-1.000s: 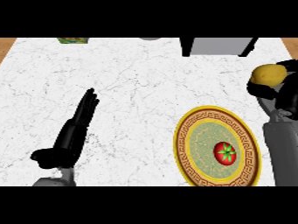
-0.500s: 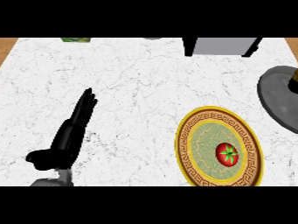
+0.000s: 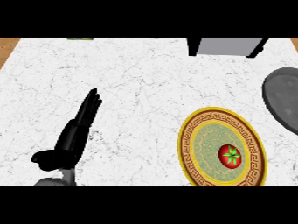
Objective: Pick the lemon from the plate and place it in the pan
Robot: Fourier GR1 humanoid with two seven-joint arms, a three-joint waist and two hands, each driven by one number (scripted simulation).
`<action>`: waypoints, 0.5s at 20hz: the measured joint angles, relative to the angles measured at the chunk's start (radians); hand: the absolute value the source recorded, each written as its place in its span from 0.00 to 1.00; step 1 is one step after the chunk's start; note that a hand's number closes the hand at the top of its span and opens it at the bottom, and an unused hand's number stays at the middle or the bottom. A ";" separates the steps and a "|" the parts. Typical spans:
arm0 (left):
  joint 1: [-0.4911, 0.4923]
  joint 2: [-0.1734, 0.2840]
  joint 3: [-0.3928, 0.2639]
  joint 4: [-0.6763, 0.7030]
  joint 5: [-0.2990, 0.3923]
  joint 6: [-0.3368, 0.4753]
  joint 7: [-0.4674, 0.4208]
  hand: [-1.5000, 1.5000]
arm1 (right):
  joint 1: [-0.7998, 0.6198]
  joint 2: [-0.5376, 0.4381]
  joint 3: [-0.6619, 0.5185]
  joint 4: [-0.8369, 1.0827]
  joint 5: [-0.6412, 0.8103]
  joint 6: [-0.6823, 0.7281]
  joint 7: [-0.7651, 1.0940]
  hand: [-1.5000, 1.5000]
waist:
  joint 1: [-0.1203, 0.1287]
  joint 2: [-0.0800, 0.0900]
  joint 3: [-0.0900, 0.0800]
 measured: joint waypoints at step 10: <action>-0.039 -0.011 0.001 0.015 -0.004 0.003 0.006 0.50 | -0.080 -0.033 -0.052 0.213 -0.093 0.280 -0.126 0.00 | 0.016 0.010 0.004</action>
